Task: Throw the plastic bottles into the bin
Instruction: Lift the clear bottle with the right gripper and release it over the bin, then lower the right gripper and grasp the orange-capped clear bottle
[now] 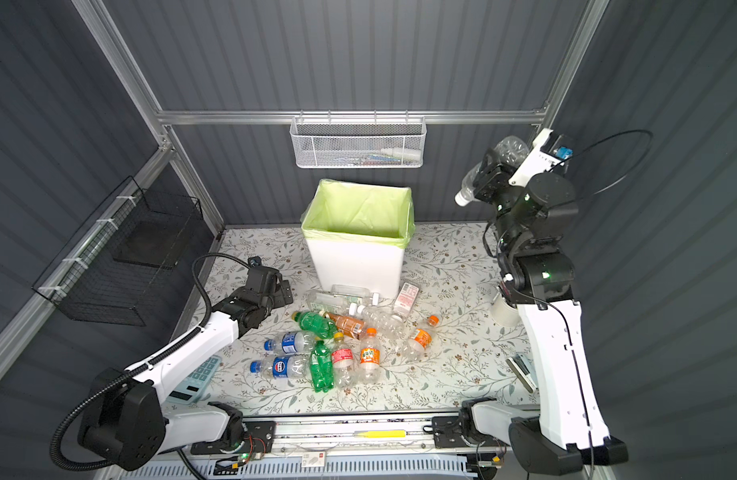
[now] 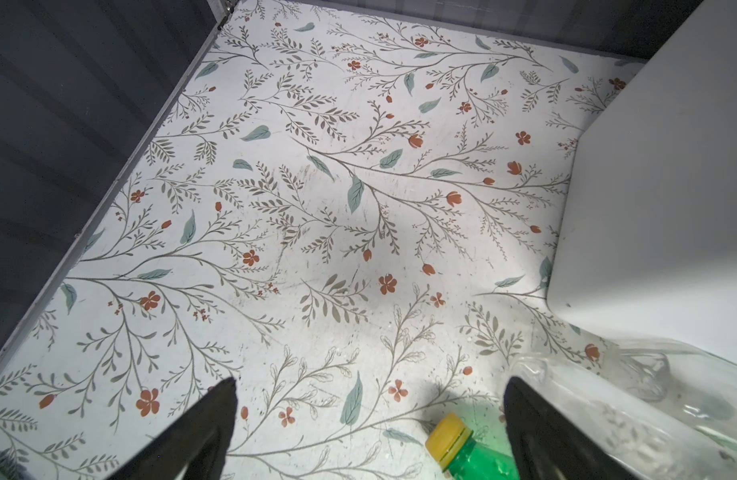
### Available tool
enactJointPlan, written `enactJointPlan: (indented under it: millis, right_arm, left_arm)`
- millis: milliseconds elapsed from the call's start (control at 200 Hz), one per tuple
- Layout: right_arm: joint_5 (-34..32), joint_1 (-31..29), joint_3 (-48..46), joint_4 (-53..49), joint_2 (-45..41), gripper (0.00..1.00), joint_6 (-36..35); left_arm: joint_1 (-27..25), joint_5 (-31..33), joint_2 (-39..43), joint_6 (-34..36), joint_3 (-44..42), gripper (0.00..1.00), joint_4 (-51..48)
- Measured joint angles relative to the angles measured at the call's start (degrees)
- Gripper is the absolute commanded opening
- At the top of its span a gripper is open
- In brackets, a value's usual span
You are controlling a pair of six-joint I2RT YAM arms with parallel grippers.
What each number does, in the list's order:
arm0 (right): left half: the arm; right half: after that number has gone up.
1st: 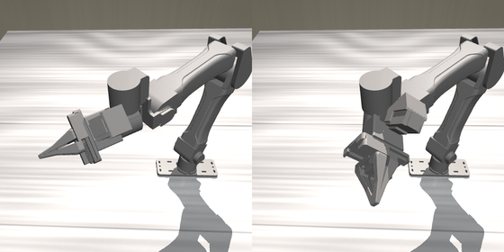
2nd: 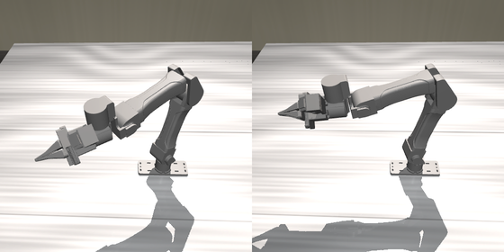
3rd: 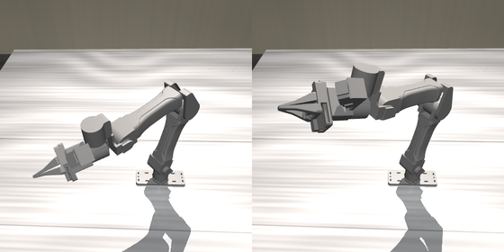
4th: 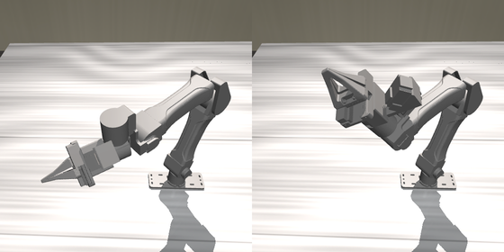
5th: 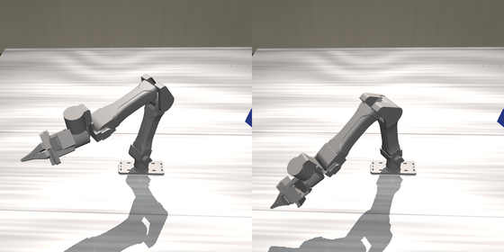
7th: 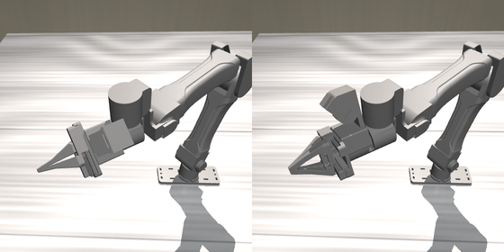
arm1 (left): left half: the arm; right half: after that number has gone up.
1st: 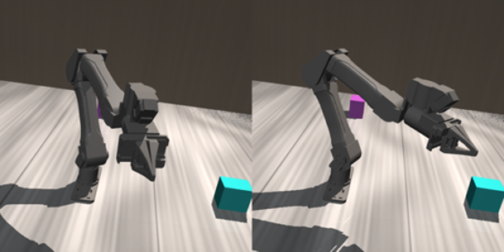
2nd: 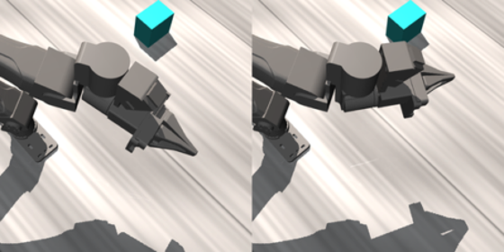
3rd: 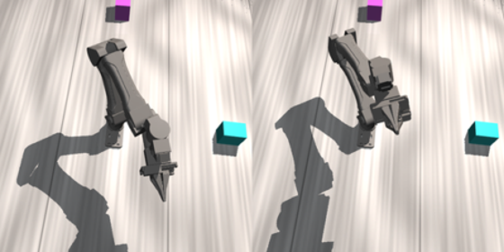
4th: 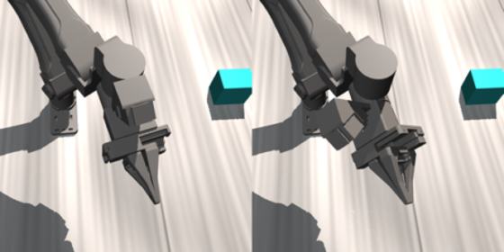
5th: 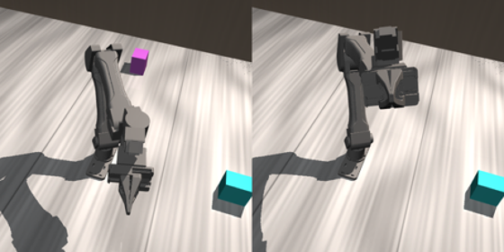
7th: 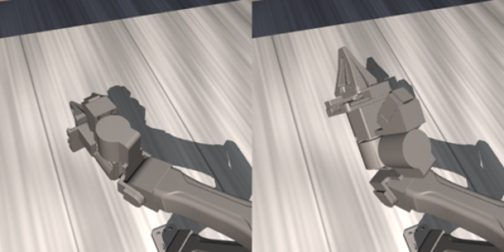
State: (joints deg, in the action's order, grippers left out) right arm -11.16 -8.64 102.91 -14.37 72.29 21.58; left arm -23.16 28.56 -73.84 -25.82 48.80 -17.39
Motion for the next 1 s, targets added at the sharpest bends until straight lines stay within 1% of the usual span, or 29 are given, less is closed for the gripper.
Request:
enactJointPlan:
  millis: [90,195,270,285,315,330,380,455,495,555,665,730,816,911,1001]
  right_arm:
    - [3.4,-1.3,2.5,3.6,4.9,0.57,2.1]
    - [7.7,-5.0,6.1,3.9,13.2,0.63,3.0]
    - [11.9,-7.5,11.1,0.0,22.1,0.75,2.8]
    - [12.5,-8.0,12.4,-1.4,23.8,0.80,2.5]
    - [13.5,-8.7,14.5,-3.8,27.1,0.94,2.3]
    - [13.9,-9.1,15.5,-5.2,28.6,0.98,1.6]
    - [14.2,-10.1,17.2,-8.6,32.1,0.99,0.8]
    - [13.3,-10.7,17.1,-12.6,33.1,0.99,-0.8]
    - [12.3,-10.7,16.7,-13.2,31.9,0.99,-1.6]
    - [10.7,-10.4,14.3,-12.5,27.6,0.99,-2.7]
    - [8.0,-10.0,8.0,-7.9,15.1,0.99,-4.0]
    - [6.5,-9.7,3.8,-4.1,7.5,0.99,-4.2]
    - [5.3,-8.5,-2.3,-0.1,0.0,0.99,-3.8]
    - [5.1,-5.5,-11.2,2.5,-5.0,0.99,-1.7]
    - [5.2,-2.2,-21.0,2.3,-6.9,0.99,1.4]
  left_arm:
    - [0.0,0.0,0.0,-0.4,0.0,1.00,-0.4]
    - [0.0,0.0,0.0,-0.9,0.0,1.00,-1.0]
    - [0.0,0.0,0.0,-1.5,0.0,1.00,-1.1]
    - [0.0,0.0,0.0,-1.6,0.0,1.00,-1.2]
    - [0.0,0.0,0.1,-1.7,0.0,1.00,-1.5]
    - [0.0,0.0,0.2,-1.9,0.0,1.00,-1.7]
    - [0.0,0.1,0.7,-2.1,0.0,1.00,-2.4]
    - [0.0,0.5,1.9,-2.6,0.0,1.00,-3.6]
    - [0.0,0.7,2.9,-3.0,0.0,1.00,-4.3]
    - [0.0,1.0,4.4,-4.0,0.1,1.00,-5.4]
    - [0.0,1.4,7.0,-7.2,1.0,1.00,-8.3]
    - [0.0,1.4,8.0,-10.3,2.1,1.00,-10.5]
    - [-0.2,1.4,8.5,-15.4,3.5,1.00,-14.2]
    - [-1.0,1.2,8.5,-21.2,4.5,1.00,-18.6]
    - [-1.7,0.4,8.5,-27.3,4.8,1.00,-23.3]
